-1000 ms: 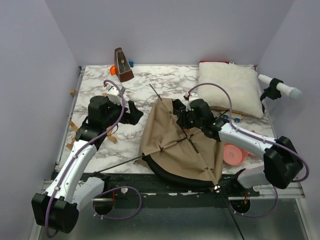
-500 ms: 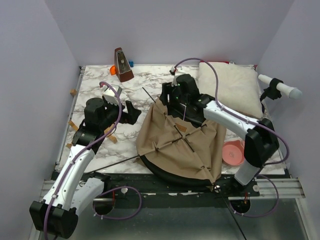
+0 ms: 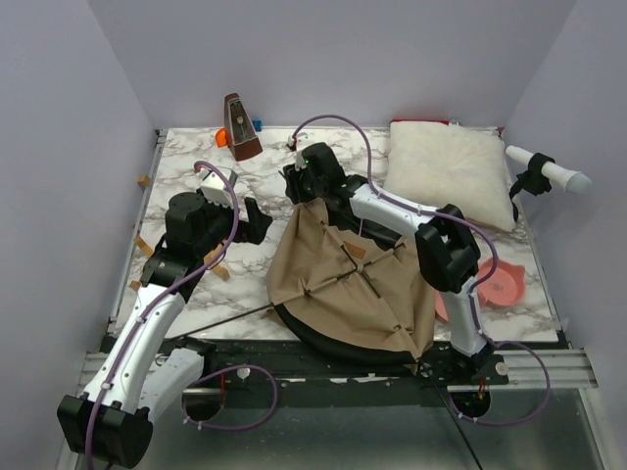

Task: Set up the pet tent

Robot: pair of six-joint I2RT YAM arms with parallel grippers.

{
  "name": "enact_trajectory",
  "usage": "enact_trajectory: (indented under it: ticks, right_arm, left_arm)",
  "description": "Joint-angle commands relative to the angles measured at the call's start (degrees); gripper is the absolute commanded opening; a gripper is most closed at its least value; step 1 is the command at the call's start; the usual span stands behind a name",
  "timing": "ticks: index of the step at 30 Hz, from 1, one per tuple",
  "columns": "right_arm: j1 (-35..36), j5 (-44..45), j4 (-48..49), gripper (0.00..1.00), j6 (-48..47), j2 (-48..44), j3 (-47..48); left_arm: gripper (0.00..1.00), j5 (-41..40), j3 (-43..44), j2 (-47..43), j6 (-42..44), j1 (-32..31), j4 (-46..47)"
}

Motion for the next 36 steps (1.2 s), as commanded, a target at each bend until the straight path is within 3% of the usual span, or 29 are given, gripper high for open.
enact_trajectory:
  ticks: [1, 3, 6, 7, 16, 25, 36]
  right_arm:
    - [0.58, 1.21, -1.74, 0.47, -2.45, 3.66, 2.93]
    - [0.74, 1.07, -1.74, 0.35, -2.49, 4.0, 2.98]
    - [1.06, 3.34, -1.37, 0.03, -1.72, 2.38, 1.13]
    - [1.19, 4.22, -0.73, 0.01, -1.4, 0.89, -0.45]
    - [1.55, 8.6, 5.72, 0.01, 5.35, -15.84, -23.57]
    - [1.54, 13.17, 8.55, 0.01, 14.08, -18.4, -34.31]
    - [1.52, 12.36, 15.98, 0.01, 19.1, -19.79, -41.84]
  left_arm:
    - [0.99, -0.98, 1.62, 0.14, 0.7, -0.36, -0.39]
    - [0.99, -0.9, 1.69, 0.2, 0.73, -0.36, -0.44]
    - [0.99, -1.06, 1.65, 0.21, 0.71, -0.36, -0.47]
    - [0.99, -1.08, 1.61, 0.13, 0.75, -0.37, -0.5]
    - [0.99, -0.4, 1.49, 1.27, -0.4, -0.52, -0.48]
    - [0.99, 0.77, 1.25, 4.01, -1.82, -1.56, 0.81]
    - [0.99, 3.49, 13.97, 25.7, -6.93, -5.56, -3.24]
